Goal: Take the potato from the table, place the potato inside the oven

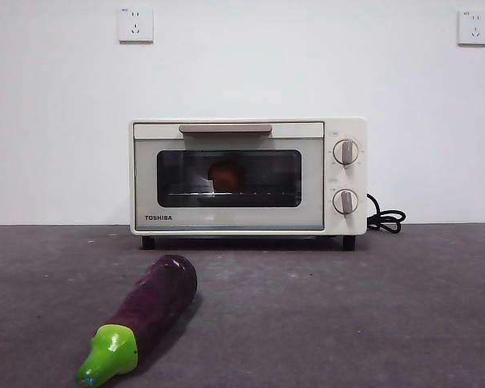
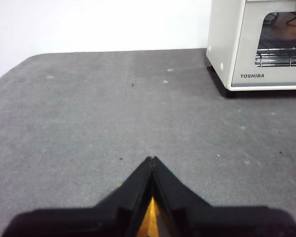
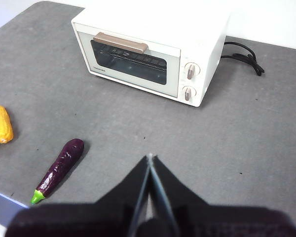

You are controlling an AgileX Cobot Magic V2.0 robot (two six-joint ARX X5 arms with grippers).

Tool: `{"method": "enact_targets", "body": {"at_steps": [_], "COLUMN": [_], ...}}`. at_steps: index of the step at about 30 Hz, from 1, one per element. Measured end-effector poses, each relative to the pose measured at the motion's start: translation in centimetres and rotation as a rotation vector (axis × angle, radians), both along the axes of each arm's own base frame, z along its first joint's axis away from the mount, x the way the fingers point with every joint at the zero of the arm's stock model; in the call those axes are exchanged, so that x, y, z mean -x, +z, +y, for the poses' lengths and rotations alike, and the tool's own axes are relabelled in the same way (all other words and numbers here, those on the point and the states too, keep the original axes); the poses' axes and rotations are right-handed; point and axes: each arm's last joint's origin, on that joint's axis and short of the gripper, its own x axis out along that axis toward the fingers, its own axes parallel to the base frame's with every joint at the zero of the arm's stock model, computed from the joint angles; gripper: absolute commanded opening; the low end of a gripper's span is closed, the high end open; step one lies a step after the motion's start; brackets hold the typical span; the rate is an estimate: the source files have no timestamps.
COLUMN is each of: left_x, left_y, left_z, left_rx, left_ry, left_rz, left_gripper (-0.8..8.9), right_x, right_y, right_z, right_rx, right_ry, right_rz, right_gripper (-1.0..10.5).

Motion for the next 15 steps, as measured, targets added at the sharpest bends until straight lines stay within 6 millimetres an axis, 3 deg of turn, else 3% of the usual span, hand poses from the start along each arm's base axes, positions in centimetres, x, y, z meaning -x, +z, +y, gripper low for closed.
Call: {"method": "enact_targets", "body": {"at_steps": [15], "left_x": [-0.19], "left_y": [-0.31], "left_z": [0.01], "left_rx": [0.002], "left_ry": [0.000], "left_rz": [0.040], "left_gripper": [-0.04], "right_x": [0.00], "right_y": [0.00], "right_z": [0.00], "right_rx": [0.002], "right_ry": [0.000], "right_rz": [-0.001], "right_gripper": [0.0]}}
